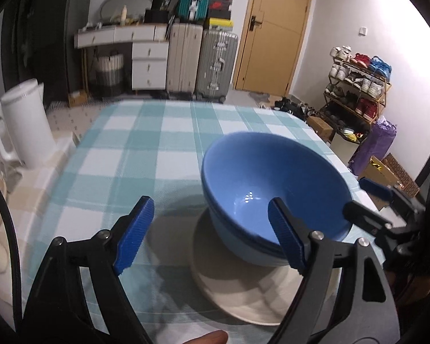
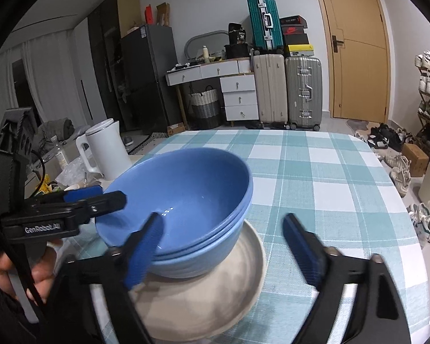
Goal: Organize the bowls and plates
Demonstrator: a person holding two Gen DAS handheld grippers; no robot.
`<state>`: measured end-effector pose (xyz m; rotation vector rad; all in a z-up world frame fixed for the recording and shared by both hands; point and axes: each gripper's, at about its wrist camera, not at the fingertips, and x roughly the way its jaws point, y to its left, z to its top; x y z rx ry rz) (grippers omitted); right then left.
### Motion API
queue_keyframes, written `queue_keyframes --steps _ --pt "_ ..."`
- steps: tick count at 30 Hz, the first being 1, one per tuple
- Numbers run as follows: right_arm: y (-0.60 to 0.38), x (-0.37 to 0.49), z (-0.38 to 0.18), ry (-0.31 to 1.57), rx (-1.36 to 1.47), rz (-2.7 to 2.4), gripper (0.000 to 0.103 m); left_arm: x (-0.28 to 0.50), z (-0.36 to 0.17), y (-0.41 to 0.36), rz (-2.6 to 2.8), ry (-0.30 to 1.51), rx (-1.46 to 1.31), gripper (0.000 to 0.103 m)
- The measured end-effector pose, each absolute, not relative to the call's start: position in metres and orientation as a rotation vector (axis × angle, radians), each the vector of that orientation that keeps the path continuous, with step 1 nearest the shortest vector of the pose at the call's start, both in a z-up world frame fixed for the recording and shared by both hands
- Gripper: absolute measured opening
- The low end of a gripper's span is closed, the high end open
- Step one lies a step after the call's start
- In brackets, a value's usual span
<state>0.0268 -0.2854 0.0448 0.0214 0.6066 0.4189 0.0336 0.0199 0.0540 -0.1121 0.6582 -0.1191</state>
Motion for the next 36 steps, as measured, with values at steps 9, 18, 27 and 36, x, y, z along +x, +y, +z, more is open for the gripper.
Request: queue_keyframes --steps 9,18,27,36 --pt "-0.309 0.012 0.040 0.534 -0.027 0.500 0.102 0.003 0.047 0.048 -0.135 0.540 -0.079 0.102" --pt "-0.325 -0.012 0.029 0.479 -0.045 0.589 0.103 -0.018 0.022 0.060 -0.212 0.492 -0.027 0.102" --pt "-0.335 -0.033 0.020 0.426 -0.025 0.640 0.103 -0.030 0.011 0.055 -0.259 0.459 -0.019 0.102" --pt "-0.341 -0.035 0.016 0.399 -0.004 0.629 0.103 -0.032 0.009 0.052 -0.252 0.446 -0.018 0.102"
